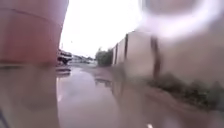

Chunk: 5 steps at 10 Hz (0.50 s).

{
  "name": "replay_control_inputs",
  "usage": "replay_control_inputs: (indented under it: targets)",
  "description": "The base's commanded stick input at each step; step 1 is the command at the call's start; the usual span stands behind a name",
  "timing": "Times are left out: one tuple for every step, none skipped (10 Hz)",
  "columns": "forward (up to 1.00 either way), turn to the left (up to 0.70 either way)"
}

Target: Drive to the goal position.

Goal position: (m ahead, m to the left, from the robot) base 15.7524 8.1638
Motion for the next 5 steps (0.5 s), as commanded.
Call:
replay_control_inputs:
  targets:
    - [0.5,0.02]
    - [0.5,0.02]
    - [0.5,0.02]
    - [0.5,0.02]
    - [0.5,0.02]
